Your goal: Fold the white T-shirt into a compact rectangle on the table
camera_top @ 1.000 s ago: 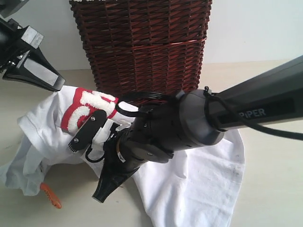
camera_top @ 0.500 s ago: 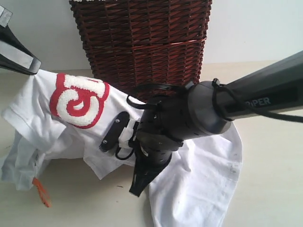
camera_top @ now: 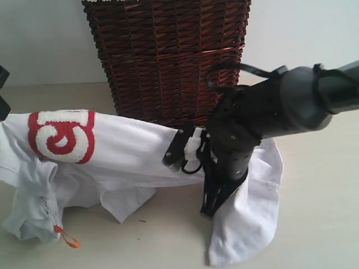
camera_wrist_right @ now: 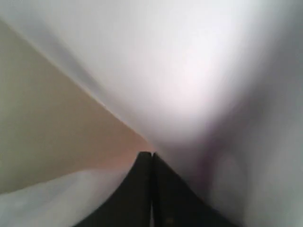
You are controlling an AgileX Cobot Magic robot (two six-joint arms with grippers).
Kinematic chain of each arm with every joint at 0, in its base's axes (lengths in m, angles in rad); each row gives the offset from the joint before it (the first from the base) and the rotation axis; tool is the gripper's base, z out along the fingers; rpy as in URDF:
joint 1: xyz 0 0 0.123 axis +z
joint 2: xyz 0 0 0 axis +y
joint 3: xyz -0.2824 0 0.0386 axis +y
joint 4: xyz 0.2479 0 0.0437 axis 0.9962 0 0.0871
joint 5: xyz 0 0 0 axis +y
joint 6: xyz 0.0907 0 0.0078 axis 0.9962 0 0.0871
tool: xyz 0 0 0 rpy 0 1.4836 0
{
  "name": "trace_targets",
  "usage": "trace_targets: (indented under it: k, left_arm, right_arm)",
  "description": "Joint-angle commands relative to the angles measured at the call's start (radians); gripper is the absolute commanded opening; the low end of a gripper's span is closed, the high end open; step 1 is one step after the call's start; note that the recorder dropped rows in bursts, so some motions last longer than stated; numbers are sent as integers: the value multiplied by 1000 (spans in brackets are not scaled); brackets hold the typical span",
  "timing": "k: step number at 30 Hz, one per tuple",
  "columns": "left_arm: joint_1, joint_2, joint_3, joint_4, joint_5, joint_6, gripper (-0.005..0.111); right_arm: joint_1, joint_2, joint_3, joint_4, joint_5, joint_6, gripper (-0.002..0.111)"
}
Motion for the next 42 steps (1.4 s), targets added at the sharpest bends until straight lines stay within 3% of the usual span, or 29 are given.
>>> trace_targets:
  k: [1,5,9,12,14,19,22,25,27,29,33,36,42]
  left_arm:
    - [4,-10,53,193,-135,-80,0]
    - [4,-10,148,222,-311,-95,7]
    - [4,-10,236,187,-476,-95,38]
    - [4,-10,248,187,-503,-95,68]
    - [4,-17,240,170,-493,-97,74]
    - [-30,-77,228,-77,-408,-15,68]
    - [-106,-130,234,-214,-278,125,59]
    - [-194,-170,289,-235,-167,140,52]
    - [-245,-183,371,-245,-162,125,50]
    - [-288,-185,484,-273,-209,125,50]
    - [-336,-141,634,-321,-541,125,57]
    - [-336,-29,619,-371,-680,145,63]
    - [-336,258,533,-387,-850,221,59]
  right_arm:
    - [-93,-48,7,-11,41,45,0]
    - [-113,-76,7,-2,43,33,0]
    - [-113,-78,7,-10,45,14,0]
    - [-113,-74,7,-28,45,14,0]
    - [-113,-74,7,-52,45,27,0]
    - [-113,-74,7,-130,45,122,0]
    - [-113,-74,4,-129,45,125,0]
    - [-113,-76,-13,-102,45,125,0]
    - [-113,-83,-24,-85,45,122,0]
    - [-113,-104,-33,-72,40,122,0]
    - [-113,-170,-33,-34,11,115,0]
    - [-113,-240,-33,14,4,94,0]
    - [-113,-330,-33,63,-17,66,0]
